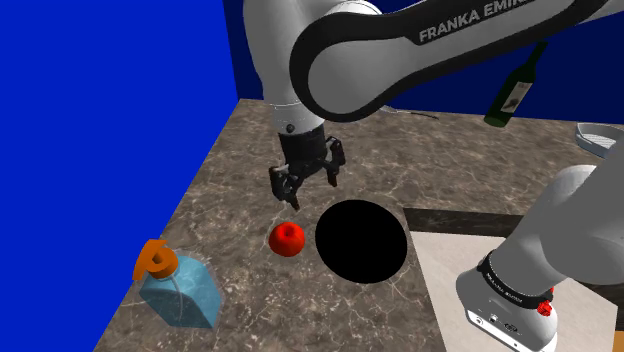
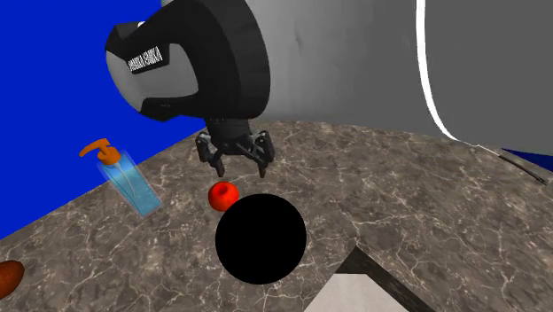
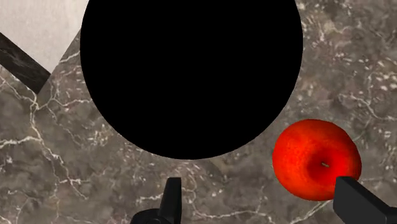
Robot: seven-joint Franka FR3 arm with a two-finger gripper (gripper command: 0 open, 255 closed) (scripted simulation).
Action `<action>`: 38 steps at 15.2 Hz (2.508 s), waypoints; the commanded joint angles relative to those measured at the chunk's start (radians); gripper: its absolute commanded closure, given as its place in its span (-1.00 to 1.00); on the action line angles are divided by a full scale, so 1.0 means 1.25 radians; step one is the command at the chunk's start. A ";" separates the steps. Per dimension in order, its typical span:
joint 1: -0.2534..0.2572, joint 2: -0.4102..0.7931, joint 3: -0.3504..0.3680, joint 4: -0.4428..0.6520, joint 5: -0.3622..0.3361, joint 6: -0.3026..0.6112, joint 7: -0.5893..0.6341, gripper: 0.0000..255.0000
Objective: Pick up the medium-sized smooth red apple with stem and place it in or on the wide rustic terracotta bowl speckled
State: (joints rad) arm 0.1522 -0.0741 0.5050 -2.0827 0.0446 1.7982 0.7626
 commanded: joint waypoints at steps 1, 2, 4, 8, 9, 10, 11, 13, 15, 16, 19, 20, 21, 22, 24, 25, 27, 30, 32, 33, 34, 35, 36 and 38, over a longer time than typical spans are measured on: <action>0.013 0.073 0.021 0.040 -0.022 0.003 0.048 -1.00; 0.021 0.107 0.029 0.060 -0.033 0.002 0.069 -1.00; 0.041 0.177 0.040 0.101 -0.056 0.000 0.111 -1.00; 0.067 0.248 0.044 0.136 -0.079 0.005 0.151 -1.00; 0.067 0.248 0.043 0.126 -0.079 0.015 0.151 -1.00; 0.067 0.249 0.043 0.115 -0.080 0.026 0.152 -1.00; 0.067 0.250 0.043 0.105 -0.081 0.037 0.152 -1.00; 0.067 0.252 0.042 0.086 -0.082 0.058 0.154 -1.00; 0.067 0.254 0.042 0.071 -0.084 0.075 0.155 -1.00; 0.067 0.254 0.042 0.071 -0.084 0.075 0.155 -1.00; 0.067 0.254 0.042 0.071 -0.084 0.075 0.155 -1.00; 0.067 0.254 0.042 0.071 -0.084 0.075 0.155 -1.00; 0.067 0.254 0.042 0.071 -0.084 0.075 0.155 -1.00; 0.067 0.254 0.042 0.071 -0.084 0.075 0.155 -1.00; 0.067 0.254 0.042 0.071 -0.084 0.075 0.155 1.00; 0.067 0.254 0.042 0.070 -0.084 0.075 0.154 1.00; 0.066 0.254 0.042 0.070 -0.084 0.075 0.154 1.00; 0.067 0.255 0.042 0.072 -0.084 0.074 0.155 1.00; 0.067 0.254 0.042 0.071 -0.084 0.075 0.155 1.00; 0.066 0.248 0.043 0.076 -0.081 0.065 0.153 1.00; 0.065 0.242 0.044 0.080 -0.077 0.056 0.151 1.00; 0.064 0.237 0.045 0.085 -0.074 0.046 0.149 1.00; 0.063 0.231 0.045 0.090 -0.071 0.037 0.148 1.00; 0.061 0.221 0.047 0.100 -0.066 0.017 0.145 1.00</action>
State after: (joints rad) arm 0.2283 0.2034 0.5629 -1.9736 -0.0390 1.8375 0.9432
